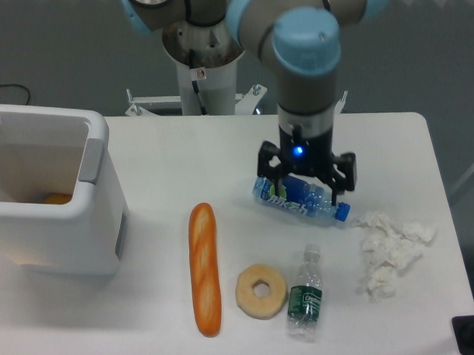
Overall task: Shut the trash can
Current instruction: 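Move the open gripper up and over toward the trash can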
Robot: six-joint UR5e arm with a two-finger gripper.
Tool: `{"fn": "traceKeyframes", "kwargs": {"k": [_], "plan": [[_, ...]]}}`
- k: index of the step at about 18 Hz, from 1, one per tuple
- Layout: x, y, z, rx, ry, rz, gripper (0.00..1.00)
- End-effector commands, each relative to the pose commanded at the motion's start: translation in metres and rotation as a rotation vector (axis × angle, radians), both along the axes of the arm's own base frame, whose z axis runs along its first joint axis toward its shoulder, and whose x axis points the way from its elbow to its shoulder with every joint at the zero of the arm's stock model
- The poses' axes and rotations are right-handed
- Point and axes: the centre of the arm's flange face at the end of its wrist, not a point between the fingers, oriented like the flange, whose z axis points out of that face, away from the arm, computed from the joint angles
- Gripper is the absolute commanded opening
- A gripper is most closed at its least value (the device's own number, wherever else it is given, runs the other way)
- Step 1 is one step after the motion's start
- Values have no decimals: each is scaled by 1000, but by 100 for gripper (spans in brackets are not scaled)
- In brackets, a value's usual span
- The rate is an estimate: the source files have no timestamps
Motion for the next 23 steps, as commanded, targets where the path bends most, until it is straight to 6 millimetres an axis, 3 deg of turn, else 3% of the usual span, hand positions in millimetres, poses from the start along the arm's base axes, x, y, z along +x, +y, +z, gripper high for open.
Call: {"fn": "traceKeyframes", "kwargs": {"k": [4,15,23], "plan": [[48,21,21,94,-34,110,100],[166,20,107,364,-156,188,100],[253,35,126,438,-305,116,100]]}}
